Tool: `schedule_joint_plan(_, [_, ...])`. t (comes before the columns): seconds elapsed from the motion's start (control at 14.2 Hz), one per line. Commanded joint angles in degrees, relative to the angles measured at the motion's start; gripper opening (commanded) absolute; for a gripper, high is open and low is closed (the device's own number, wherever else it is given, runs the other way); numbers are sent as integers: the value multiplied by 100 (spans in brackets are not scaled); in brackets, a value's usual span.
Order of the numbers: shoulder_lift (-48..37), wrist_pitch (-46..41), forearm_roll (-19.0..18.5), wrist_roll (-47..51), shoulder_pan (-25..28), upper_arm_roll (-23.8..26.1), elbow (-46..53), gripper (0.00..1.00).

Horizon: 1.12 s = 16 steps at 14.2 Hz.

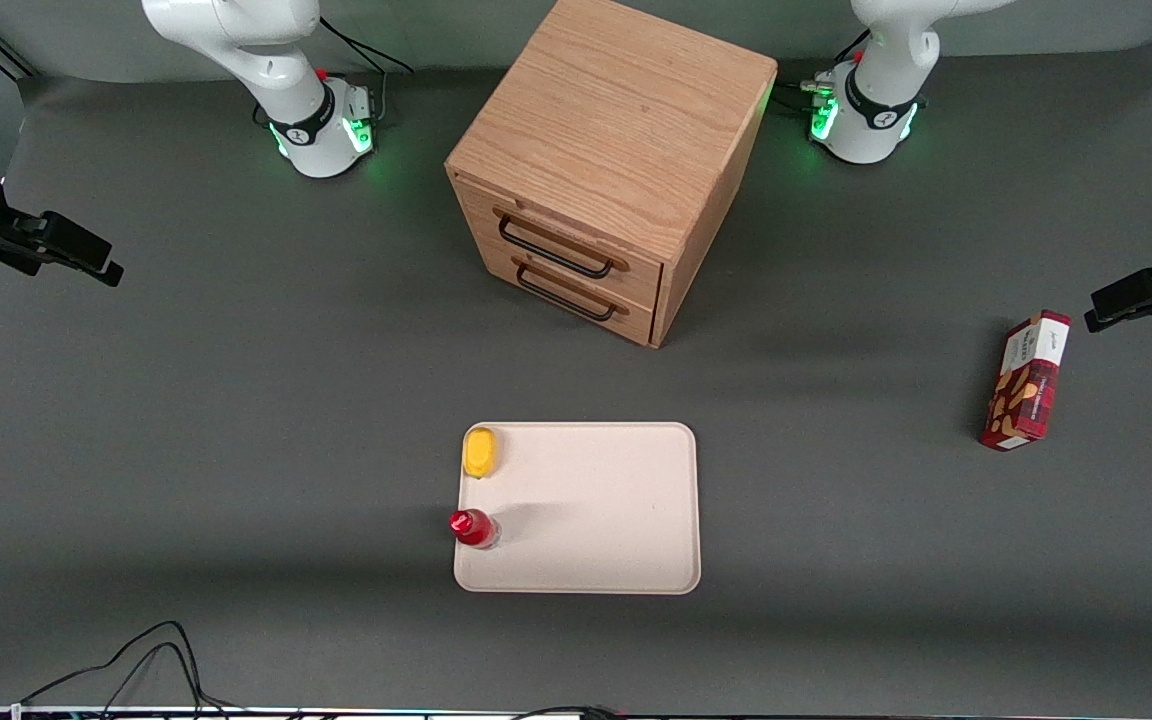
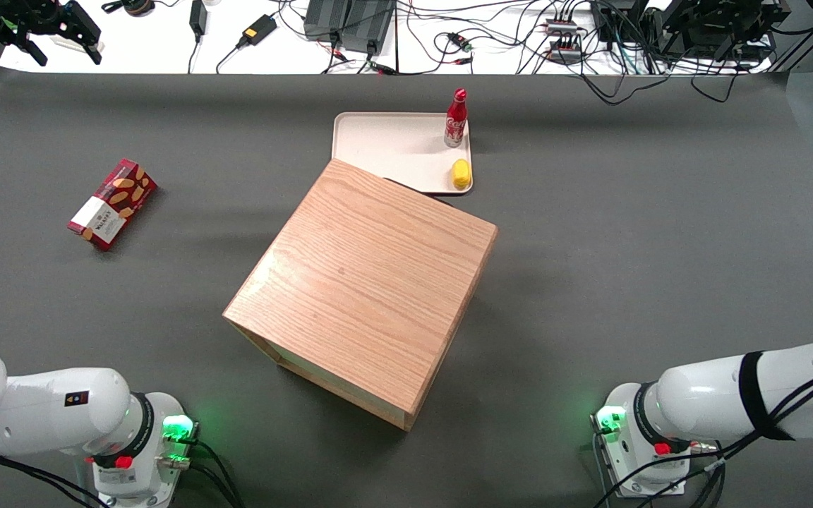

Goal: Open upper drawer

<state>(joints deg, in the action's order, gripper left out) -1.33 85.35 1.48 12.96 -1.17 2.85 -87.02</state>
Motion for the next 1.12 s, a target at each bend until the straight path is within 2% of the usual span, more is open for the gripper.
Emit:
schedule_joint_plan(0.0, [54,-115,-8,-92,-15,-4,159,100])
schedule_joint_plan(0.42, [28,-115,54,-205,-15,-4,176,100])
schedule_joint_plan(0.63, [-8,-430,106,-1705,12,241,412,100])
schedule_joint_plan(0.77, [-8,-860,552,-2190,12,382,536,100])
schedule_joint_plan(0.91, [54,-976,1001,-3197,55,453,563,100])
schedule_joint_plan(1.05, [133,-977,1536,-3589,91,847,519,100])
